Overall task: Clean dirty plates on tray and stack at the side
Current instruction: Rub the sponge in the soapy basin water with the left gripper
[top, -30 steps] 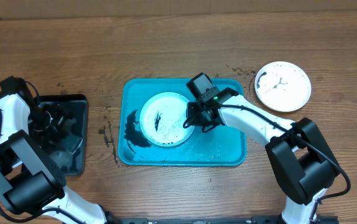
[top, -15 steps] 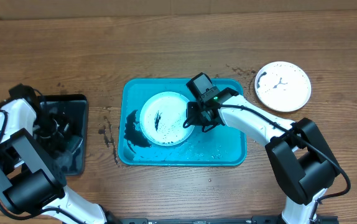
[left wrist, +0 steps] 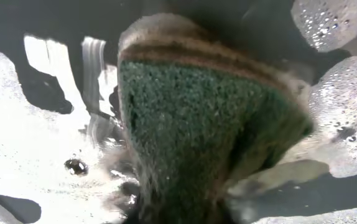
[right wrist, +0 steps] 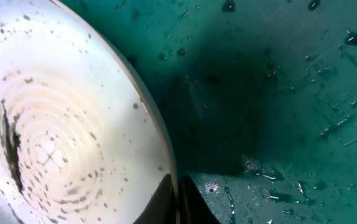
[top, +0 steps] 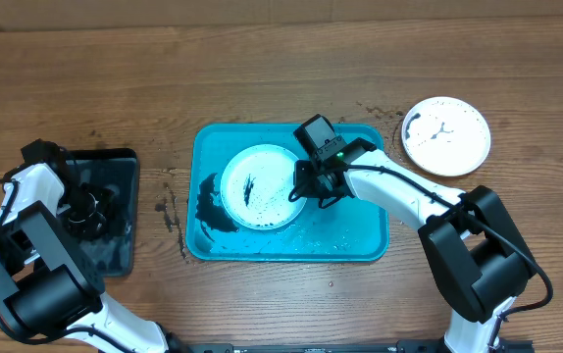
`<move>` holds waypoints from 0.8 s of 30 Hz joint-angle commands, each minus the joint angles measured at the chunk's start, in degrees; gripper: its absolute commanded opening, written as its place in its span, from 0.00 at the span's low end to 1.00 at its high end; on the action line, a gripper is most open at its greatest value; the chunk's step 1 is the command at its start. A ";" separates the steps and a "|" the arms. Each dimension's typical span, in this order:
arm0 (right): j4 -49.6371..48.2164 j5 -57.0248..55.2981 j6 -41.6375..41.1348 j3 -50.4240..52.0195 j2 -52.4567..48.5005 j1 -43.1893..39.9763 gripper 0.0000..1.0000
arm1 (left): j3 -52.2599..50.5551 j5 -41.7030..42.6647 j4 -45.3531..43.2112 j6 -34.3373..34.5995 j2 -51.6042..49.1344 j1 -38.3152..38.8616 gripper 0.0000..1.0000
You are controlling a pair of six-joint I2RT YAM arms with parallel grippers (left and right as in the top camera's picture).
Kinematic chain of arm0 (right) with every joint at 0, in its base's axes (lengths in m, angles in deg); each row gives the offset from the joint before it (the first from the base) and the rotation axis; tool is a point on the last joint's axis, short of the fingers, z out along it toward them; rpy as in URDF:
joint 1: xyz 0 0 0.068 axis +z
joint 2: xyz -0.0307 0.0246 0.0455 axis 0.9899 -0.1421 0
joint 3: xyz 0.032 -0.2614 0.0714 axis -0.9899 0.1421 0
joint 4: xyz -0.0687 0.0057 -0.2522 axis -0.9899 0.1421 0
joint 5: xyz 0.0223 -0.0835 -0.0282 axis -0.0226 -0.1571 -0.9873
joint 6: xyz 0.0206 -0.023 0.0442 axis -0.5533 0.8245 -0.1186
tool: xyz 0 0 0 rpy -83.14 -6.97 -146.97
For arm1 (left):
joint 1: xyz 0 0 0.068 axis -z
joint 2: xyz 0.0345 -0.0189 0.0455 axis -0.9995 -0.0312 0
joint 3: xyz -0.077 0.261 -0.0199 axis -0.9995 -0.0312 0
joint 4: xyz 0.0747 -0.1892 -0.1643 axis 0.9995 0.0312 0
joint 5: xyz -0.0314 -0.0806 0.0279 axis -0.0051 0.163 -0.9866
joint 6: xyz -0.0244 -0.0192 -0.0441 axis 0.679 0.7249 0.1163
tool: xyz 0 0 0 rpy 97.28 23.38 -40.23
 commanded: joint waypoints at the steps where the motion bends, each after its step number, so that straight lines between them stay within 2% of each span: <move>1: -0.26 -1.03 -0.22 0.22 0.09 -0.02 0.03 | -1.07 -1.20 0.00 0.63 -0.09 -0.15 0.04; 4: -0.26 -1.03 -0.20 0.22 0.09 -0.02 0.04 | -1.07 -1.20 -0.11 0.66 -0.09 -0.15 0.05; 5: -0.24 -1.01 -0.20 0.22 0.09 -0.04 0.04 | -1.07 -1.22 -0.22 0.63 -0.09 -0.15 0.15; 9: -0.20 -1.01 -0.20 0.22 0.09 -0.02 0.04 | -1.07 -1.44 -1.79 0.59 -0.09 -0.15 0.73; 10: -0.22 -1.03 -0.20 0.22 0.09 -0.02 0.04 | -1.07 -1.42 -2.40 0.59 -0.09 -0.15 0.95; 11: -0.22 -1.03 -0.20 0.22 0.09 -0.02 0.04 | -1.07 -1.46 -3.45 0.59 -0.09 -0.15 1.00; 19: -0.20 -1.03 -0.20 0.22 0.09 -0.04 0.04 | -1.07 -4.92 -8.17 0.59 -0.09 -0.15 1.00; 20: -0.20 -1.03 -0.20 0.22 0.09 -0.02 0.04 | -1.07 -5.88 -8.37 0.59 -0.09 -0.15 0.96; 21: -0.22 -1.03 -0.20 0.22 0.09 -0.04 0.04 | -1.07 -6.40 -8.37 0.59 -0.09 -0.15 0.91; 24: -0.22 -1.01 -0.20 0.22 0.09 -0.04 0.04 | -1.07 -6.78 -8.37 0.59 -0.09 -0.15 0.46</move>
